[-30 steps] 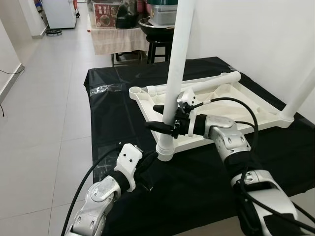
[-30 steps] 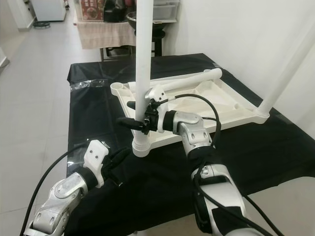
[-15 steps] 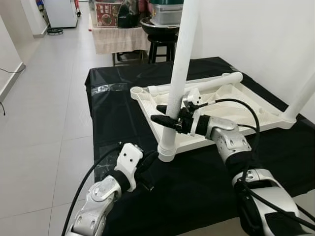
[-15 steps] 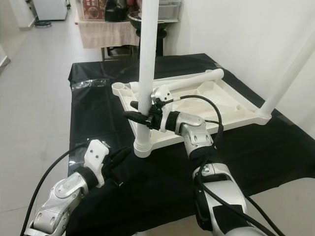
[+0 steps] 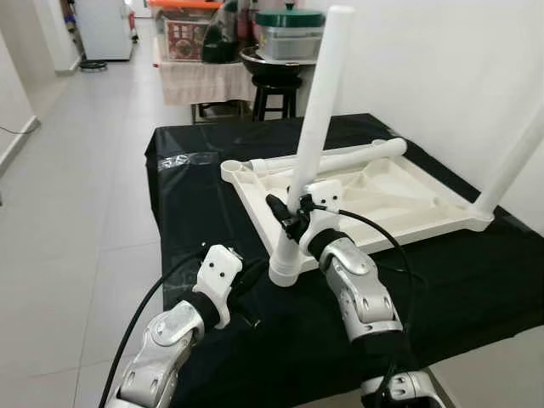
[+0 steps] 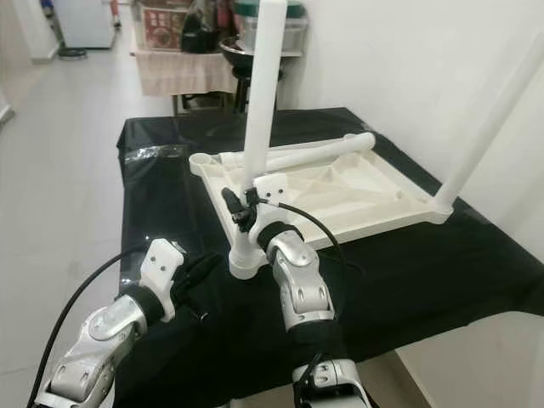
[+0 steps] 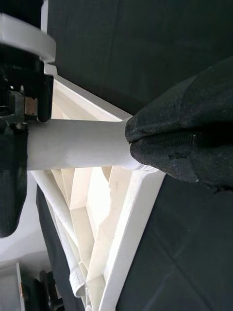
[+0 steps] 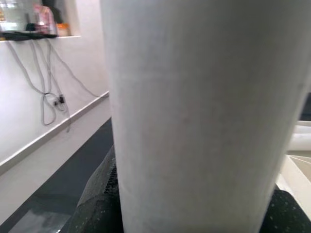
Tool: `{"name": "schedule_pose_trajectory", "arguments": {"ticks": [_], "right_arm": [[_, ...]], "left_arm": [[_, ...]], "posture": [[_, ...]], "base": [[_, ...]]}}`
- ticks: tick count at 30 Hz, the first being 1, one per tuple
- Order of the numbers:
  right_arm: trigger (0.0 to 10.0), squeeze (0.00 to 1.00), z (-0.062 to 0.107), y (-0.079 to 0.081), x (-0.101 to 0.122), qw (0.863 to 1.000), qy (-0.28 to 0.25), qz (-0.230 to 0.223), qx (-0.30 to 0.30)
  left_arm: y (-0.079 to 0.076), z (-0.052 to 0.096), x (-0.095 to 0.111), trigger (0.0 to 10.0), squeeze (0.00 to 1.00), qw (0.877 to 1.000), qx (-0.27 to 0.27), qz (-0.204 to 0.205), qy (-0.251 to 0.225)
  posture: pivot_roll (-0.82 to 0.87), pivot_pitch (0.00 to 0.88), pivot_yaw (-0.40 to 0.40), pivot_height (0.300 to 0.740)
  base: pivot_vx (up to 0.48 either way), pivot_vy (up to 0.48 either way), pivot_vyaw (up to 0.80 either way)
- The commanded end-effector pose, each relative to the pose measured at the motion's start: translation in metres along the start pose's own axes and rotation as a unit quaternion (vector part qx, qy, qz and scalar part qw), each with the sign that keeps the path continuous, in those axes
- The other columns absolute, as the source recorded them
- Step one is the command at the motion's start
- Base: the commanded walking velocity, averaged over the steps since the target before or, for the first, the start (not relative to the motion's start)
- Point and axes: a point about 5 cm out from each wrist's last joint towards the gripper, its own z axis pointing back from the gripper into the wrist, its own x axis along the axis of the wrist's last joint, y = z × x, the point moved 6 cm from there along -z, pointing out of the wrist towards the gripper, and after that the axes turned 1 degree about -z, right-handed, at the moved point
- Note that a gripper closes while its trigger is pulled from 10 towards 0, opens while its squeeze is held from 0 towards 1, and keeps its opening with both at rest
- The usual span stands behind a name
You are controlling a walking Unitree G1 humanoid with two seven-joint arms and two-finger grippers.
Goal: Building children table
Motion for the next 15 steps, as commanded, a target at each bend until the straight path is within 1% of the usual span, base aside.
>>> {"name": "schedule_pose_trajectory", "arguments": {"ticks": [1,2,3,4,5,6,8,10,11,12,13,14,15], "right_arm": [[0.0,0.0,0.009,0.004,-0.036,0.998,0.064,-0.015,-0.003],[8.5,0.0,0.01,-0.001,-0.033,0.998,0.062,-0.01,-0.015],[8.5,0.0,0.01,-0.001,-0.033,0.998,0.062,-0.01,-0.015],[10.0,0.18,0.011,0.0,-0.029,0.998,0.06,-0.013,-0.001],[10.0,1.0,0.009,0.003,-0.022,0.998,0.053,-0.015,0.027],[10.0,1.0,0.009,0.003,-0.022,0.998,0.053,-0.015,0.027],[10.0,1.0,0.006,0.006,-0.007,0.996,0.035,-0.003,0.086],[10.0,1.0,0.003,0.005,0.004,0.992,0.024,0.007,0.124],[10.0,1.0,0.001,0.004,0.012,0.988,0.019,0.026,0.154],[10.0,1.0,0.001,0.004,0.012,0.988,0.019,0.026,0.154],[10.0,0.19,0.002,0.007,0.02,0.972,0.027,0.058,0.226],[10.0,0.19,0.004,0.009,0.022,0.962,0.035,0.07,0.261],[10.0,0.19,0.004,0.009,0.022,0.962,0.035,0.07,0.261]], "left_arm": [[0.001,0.0,-0.002,10.0,0.0,1.0,0.004,-0.001,0.005],[0.001,0.0,-0.002,10.0,0.0,1.0,0.005,-0.001,0.005],[0.001,0.0,-0.002,10.0,0.0,1.0,0.005,-0.001,0.005],[0.0,0.0,-0.002,10.0,0.0,1.0,0.004,0.0,0.005],[0.0,0.0,-0.001,10.0,0.0,1.0,0.003,0.0,0.004],[0.0,0.0,-0.001,10.0,0.0,1.0,0.003,0.0,0.004],[-0.001,0.0,0.001,10.0,0.0,1.0,-0.001,0.0,0.002],[-0.003,-0.001,0.004,10.0,0.0,1.0,-0.003,0.0,-0.004],[-0.005,-0.003,0.01,10.0,0.0,1.0,-0.004,0.007,-0.014],[-0.005,-0.003,0.01,10.0,0.0,1.0,-0.004,0.007,-0.014],[-0.01,-0.009,0.02,10.0,0.0,0.999,-0.011,0.014,-0.03],[-0.012,-0.012,0.025,10.0,0.0,0.999,-0.016,0.014,-0.035],[-0.012,-0.012,0.025,10.0,0.0,0.999,-0.016,0.014,-0.035]], "posture": [[-0.02,0.06,-0.06,0.74],[-0.02,0.062,-0.059,0.74],[-0.02,0.062,-0.059,0.74],[-0.02,0.06,-0.06,0.74],[-0.02,0.059,-0.058,0.74],[-0.02,0.059,-0.058,0.74],[-0.02,0.059,-0.057,0.74],[-0.02,0.058,-0.057,0.74],[-0.02,0.059,-0.06,0.74],[-0.02,0.059,-0.06,0.74],[-0.01,0.054,-0.062,0.74],[-0.01,0.054,-0.062,0.74],[-0.01,0.054,-0.062,0.74]], "base": [[0.0,0.0,0.0],[0.0,0.0,0.0],[0.0,0.0,0.0],[0.0,0.0,0.0],[0.0,0.0,0.0],[0.0,0.0,0.0],[0.0,0.0,0.0],[0.0,0.0,0.0],[0.0,0.0,0.0],[0.0,0.0,0.0],[0.0,0.0,0.0],[0.0,0.0,0.0],[0.0,0.0,0.0]]}}
